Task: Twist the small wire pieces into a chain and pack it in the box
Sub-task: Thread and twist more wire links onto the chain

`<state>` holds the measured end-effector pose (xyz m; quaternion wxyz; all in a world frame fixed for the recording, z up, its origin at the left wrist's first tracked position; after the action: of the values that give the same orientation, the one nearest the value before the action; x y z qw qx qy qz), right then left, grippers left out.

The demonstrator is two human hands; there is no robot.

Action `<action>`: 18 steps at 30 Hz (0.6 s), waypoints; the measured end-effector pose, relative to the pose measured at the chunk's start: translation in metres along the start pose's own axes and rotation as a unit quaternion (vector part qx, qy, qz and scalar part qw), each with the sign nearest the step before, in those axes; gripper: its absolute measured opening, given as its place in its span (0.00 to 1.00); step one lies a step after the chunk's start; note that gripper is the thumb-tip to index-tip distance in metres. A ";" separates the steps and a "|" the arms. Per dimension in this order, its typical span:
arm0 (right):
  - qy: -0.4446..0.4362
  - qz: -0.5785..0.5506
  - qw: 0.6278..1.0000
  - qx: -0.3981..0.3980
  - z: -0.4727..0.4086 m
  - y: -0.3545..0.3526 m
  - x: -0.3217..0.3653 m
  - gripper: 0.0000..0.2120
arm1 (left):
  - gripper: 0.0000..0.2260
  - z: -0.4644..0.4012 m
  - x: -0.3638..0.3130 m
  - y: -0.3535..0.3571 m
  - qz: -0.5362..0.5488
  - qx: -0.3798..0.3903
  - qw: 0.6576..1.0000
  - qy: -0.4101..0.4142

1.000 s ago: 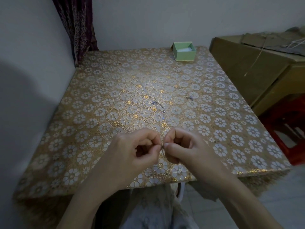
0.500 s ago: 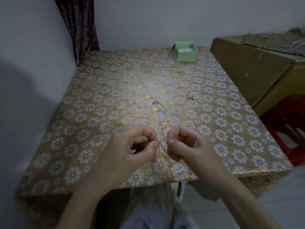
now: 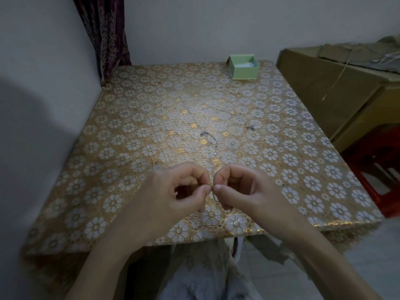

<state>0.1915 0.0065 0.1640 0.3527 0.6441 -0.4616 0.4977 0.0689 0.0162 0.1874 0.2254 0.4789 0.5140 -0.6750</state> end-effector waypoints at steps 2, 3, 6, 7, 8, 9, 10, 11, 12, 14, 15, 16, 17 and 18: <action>0.001 0.006 1.000 0.001 0.000 0.000 0.000 0.03 | 0.07 -0.001 -0.001 0.000 -0.014 0.000 1.000 0.015; 0.000 0.011 1.000 0.004 0.000 -0.001 0.000 0.03 | 0.07 -0.001 -0.002 0.001 -0.020 0.001 1.000 0.021; -0.001 0.033 0.999 0.014 0.000 -0.003 -0.001 0.04 | 0.06 -0.001 -0.001 0.000 -0.033 0.006 0.999 0.029; 0.000 0.038 0.999 0.017 -0.001 -0.004 -0.002 0.05 | 0.06 -0.002 -0.001 0.000 -0.039 0.007 0.999 0.032; 0.000 0.039 0.999 0.021 -0.001 -0.004 -0.003 0.05 | 0.05 -0.002 -0.001 0.000 -0.046 0.007 0.998 0.034; -0.001 0.041 0.999 0.026 -0.001 -0.004 -0.003 0.05 | 0.05 -0.002 -0.001 0.000 -0.052 0.006 0.998 0.035; -0.002 0.042 0.999 0.029 -0.001 -0.004 -0.004 0.05 | 0.05 -0.002 -0.001 0.000 -0.056 0.004 0.998 0.036; -0.002 0.043 0.999 0.032 -0.001 -0.004 -0.004 0.05 | 0.05 -0.002 -0.001 0.000 -0.058 0.003 0.998 0.036; -0.002 0.041 0.999 0.032 -0.002 -0.004 -0.004 0.05 | 0.05 -0.003 -0.001 0.000 -0.058 0.002 0.998 0.035; -0.008 0.026 0.999 0.029 -0.002 -0.003 -0.003 0.05 | 0.05 -0.003 -0.001 0.000 -0.052 -0.004 0.998 0.033; -0.012 0.016 0.999 0.026 -0.002 -0.003 -0.002 0.05 | 0.06 -0.003 -0.001 -0.001 -0.046 -0.009 0.998 0.030; -0.017 0.006 1.000 0.022 -0.002 -0.002 -0.001 0.04 | 0.06 -0.002 -0.002 -0.001 -0.040 -0.014 0.999 0.028; -0.020 0.000 1.000 0.017 -0.002 -0.001 0.000 0.04 | 0.06 -0.002 -0.002 -0.001 -0.033 -0.020 0.999 0.025; -0.022 -0.003 1.000 0.010 -0.002 -0.001 0.000 0.04 | 0.06 -0.001 -0.001 -0.001 -0.022 -0.027 0.999 0.018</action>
<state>0.1916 0.0088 0.1644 0.3379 0.6598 -0.4619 0.4869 0.0693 0.0171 0.1885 0.2144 0.4733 0.5466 -0.6567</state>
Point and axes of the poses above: each hand's wrist, its own z-axis away from the middle knuckle, its own y-axis out of the palm, x = y × z, the point moved 7 cm from there along -z, towards the middle knuckle, and after that the axes turned 11 degrees about -y, right-handed, at the moved point
